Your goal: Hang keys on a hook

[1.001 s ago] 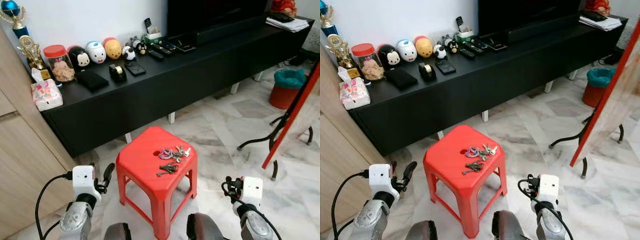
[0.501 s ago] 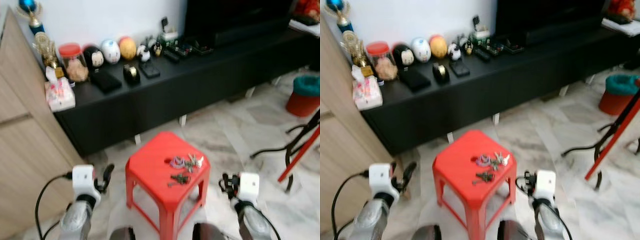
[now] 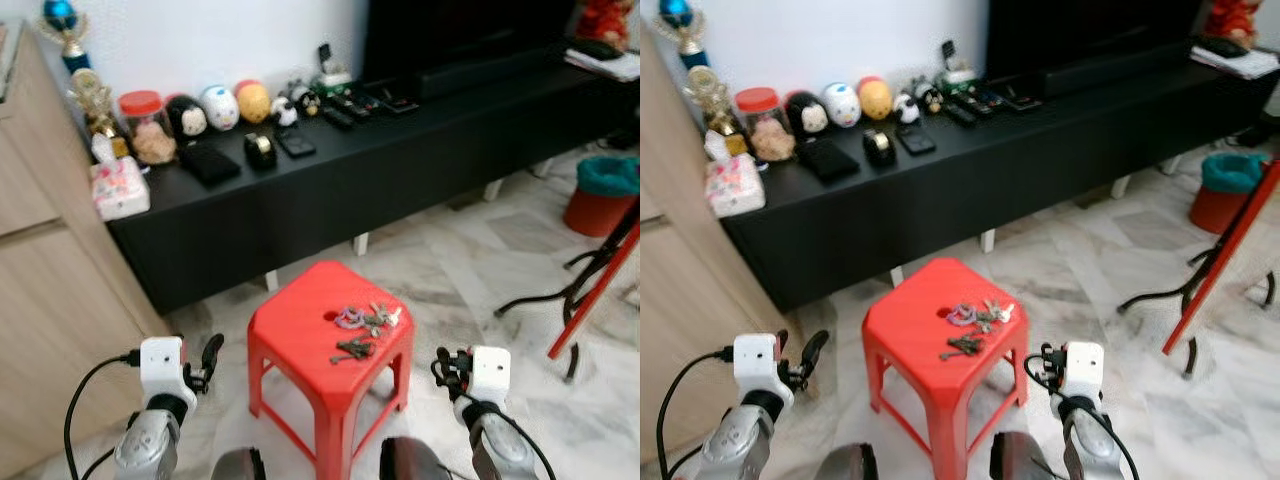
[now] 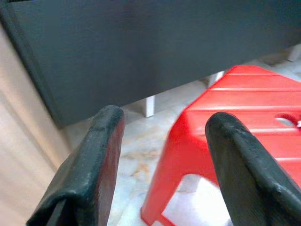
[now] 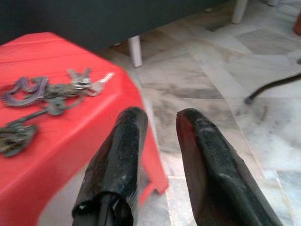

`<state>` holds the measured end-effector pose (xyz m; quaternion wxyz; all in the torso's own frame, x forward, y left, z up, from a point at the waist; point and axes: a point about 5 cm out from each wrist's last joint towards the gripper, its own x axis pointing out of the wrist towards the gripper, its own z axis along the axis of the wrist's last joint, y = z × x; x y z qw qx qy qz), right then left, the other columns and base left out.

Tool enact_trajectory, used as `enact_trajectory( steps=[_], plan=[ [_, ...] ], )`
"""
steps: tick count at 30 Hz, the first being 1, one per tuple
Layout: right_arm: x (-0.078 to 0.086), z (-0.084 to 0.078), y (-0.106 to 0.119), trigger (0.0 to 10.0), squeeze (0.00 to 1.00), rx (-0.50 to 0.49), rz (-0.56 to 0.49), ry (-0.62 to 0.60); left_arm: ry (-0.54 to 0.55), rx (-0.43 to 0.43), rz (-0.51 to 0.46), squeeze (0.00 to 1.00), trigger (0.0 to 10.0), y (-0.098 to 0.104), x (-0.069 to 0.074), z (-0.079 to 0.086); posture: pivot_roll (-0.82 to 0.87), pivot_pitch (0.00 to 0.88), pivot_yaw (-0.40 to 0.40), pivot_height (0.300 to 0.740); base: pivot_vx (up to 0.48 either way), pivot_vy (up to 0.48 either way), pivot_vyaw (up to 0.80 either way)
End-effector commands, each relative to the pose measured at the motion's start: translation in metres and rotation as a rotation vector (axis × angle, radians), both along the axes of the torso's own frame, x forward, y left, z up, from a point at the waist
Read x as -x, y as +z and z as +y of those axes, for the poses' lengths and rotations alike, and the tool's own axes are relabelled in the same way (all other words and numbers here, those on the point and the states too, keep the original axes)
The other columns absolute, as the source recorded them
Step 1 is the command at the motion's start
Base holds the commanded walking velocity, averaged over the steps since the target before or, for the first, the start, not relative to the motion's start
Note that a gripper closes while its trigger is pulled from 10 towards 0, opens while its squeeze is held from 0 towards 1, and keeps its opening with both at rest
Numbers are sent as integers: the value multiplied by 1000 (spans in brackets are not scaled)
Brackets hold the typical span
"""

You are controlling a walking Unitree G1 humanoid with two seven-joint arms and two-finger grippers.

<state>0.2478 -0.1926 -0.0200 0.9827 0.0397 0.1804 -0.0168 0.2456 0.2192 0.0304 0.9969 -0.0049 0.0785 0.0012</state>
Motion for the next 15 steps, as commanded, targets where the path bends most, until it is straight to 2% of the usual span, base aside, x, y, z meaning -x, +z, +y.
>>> enact_trajectory(
  steps=[1, 11, 15],
  plan=[
    [0, -2, 0, 10000, 0, 1, 8, -7, -11, -11, 0, 0, 10000, 1, -1, 0, -29, 0, -13, 596, 337, 0, 0],
    [0, -3, 0, 10000, 0, 2, 10, -1, -11, -11, 1, 0, 10000, 2, -1, -2, -24, 0, -18, 596, 316, 0, 0],
    [-1, -3, 0, 10000, 0, 3, 10, 6, -11, -11, 6, 0, 10000, 1, 0, -2, -21, 0, -20, 596, 0, 0, 0]
  ],
)
